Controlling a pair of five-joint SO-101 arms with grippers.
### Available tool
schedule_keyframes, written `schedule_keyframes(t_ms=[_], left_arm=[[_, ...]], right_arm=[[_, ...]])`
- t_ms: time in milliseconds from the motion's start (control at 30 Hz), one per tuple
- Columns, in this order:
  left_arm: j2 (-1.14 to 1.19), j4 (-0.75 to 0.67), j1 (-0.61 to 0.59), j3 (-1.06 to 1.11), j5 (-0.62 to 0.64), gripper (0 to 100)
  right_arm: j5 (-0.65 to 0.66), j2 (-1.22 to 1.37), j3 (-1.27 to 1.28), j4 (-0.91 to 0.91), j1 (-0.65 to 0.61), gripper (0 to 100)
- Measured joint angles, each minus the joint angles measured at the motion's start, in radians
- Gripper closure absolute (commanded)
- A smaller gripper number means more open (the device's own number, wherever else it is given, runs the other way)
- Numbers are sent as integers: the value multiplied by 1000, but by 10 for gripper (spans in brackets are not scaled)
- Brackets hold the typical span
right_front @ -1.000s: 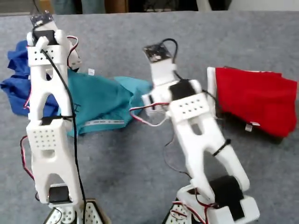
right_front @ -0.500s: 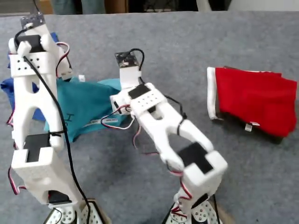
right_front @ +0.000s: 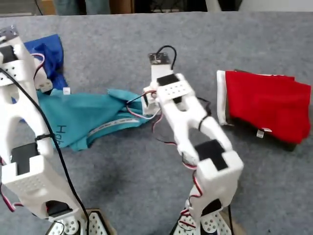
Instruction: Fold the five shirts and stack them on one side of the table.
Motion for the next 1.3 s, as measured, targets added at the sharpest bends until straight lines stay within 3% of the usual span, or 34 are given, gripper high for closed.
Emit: schedule_keyframes(t_ms=[333, 600, 667, 733, 833, 900, 1167, 1300], left_arm=[[-2, -296, -91, 270, -115, 970], [-2, -321, -89, 287, -221, 970], [-2, -330, -110, 285, -259, 970], [-2, -334, -157, 288, -328, 970], [-2, -334, -204, 290, -448, 970], [-2, -338, -236, 298, -505, 970], [-2, -341, -209, 385, -531, 970], [-2, -367, -181, 425, -497, 970]], right_arm=[[259, -244, 138, 305, 230, 985], [578, -387, 445, 358, 394, 983], [669, -402, 502, 390, 446, 951], [727, -414, 523, 411, 499, 858], [769, -440, 525, 423, 582, 734], [806, -462, 525, 451, 608, 712], [878, -601, 482, 578, 618, 827], [873, -667, 448, 588, 614, 802]])
